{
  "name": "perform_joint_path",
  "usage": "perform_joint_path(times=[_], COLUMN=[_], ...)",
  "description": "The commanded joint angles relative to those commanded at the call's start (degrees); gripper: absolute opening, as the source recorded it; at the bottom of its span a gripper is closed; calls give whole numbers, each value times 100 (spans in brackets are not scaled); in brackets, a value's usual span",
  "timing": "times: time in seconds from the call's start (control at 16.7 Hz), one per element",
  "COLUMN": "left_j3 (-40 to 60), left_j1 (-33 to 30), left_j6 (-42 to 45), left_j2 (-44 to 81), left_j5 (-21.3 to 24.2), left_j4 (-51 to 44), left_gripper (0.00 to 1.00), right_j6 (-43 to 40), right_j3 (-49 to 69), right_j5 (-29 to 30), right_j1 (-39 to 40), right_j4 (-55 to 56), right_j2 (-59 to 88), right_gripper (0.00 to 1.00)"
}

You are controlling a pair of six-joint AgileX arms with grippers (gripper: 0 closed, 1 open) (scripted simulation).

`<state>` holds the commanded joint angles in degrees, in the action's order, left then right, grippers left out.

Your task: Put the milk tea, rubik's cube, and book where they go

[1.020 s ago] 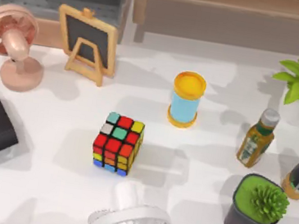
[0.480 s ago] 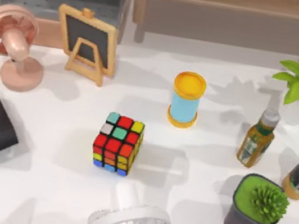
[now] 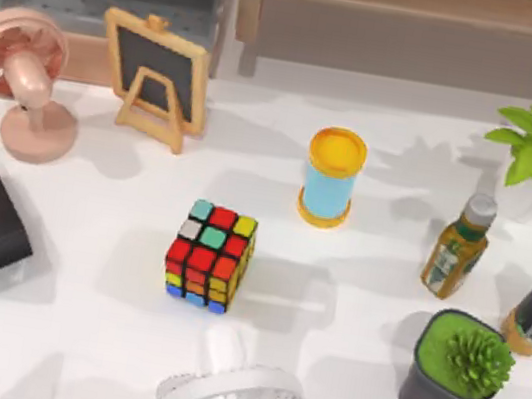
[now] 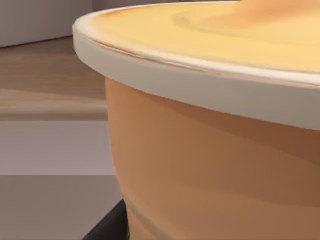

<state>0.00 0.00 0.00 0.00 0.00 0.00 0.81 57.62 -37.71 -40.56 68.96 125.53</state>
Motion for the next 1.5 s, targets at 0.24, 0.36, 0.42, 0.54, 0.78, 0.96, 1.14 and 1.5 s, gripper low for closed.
perform_joint_path(times=[0.24,0.36,0.42,0.54,0.78,0.96,1.14,1.5], left_j3=[0,0,0,0,0,0,0,0], left_j1=[0,0,0,0,0,0,0,0], left_j6=[0,0,0,0,0,0,0,0], left_j2=[0,0,0,0,0,0,0,0], left_j5=[0,0,0,0,0,0,0,0], left_j4=[0,0,0,0,0,0,0,0], left_gripper=[100,100,100,100,100,100,100,100], right_j6=[9,3,-2,-7,-14,-14,-14,-14], right_j3=[15,25,24,23,24,16,16,16], right_j5=[-4,2,-6,-11,-8,-10,-10,-10], right_j1=[29,13,13,9,-4,-1,-1,-1], right_j4=[-12,65,134,263,536,558,558,558], right_j2=[3,75,155,293,558,591,591,591], right_gripper=[0,0,0,0,0,0,15,60])
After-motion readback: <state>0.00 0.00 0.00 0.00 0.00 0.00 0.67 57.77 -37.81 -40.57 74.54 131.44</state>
